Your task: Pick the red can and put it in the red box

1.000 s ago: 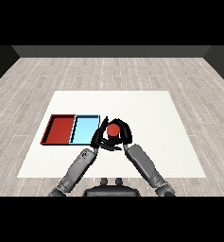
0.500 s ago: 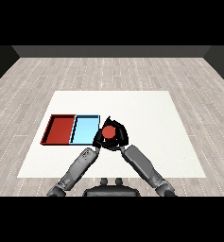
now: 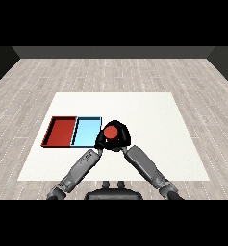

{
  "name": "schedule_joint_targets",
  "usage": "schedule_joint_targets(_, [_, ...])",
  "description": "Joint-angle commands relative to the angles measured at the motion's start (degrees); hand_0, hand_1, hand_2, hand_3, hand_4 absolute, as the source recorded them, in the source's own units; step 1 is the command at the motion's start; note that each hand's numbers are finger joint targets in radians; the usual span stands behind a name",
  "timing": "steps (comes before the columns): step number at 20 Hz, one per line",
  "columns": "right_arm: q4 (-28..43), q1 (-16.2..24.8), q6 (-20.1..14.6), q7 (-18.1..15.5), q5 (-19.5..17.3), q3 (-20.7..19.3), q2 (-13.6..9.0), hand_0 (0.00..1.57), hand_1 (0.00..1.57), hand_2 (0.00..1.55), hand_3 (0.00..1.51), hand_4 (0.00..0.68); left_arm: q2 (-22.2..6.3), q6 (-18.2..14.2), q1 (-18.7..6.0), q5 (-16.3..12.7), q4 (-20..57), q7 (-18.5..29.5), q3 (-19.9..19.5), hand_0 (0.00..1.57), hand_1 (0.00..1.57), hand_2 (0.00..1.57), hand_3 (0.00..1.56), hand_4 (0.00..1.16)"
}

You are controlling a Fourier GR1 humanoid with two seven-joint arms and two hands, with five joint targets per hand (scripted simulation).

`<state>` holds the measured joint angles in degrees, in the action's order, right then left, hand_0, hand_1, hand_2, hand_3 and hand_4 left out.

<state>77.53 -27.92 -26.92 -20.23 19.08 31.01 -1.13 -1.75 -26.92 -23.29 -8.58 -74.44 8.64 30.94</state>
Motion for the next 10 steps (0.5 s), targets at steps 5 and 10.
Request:
schedule_joint_targets(5, [-4.02, -2.76, 3.32, -3.40, 2.67, -1.15, 1.06, 1.47, 1.47, 1.44, 1.39, 0.559, 1.65, -5.21, -3.59, 1.04, 1.48, -4.26, 1.46, 1.57, 1.57, 1.50, 1.39, 0.95])
schedule_joint_targets(10, [0.91, 2.20, 0.82, -2.12, 0.06, 1.00, 1.06, 1.52, 1.52, 1.45, 1.39, 0.541, 1.64, -7.18, -3.88, 1.69, 1.39, -2.94, 2.07, 1.57, 1.57, 1.50, 1.34, 0.86])
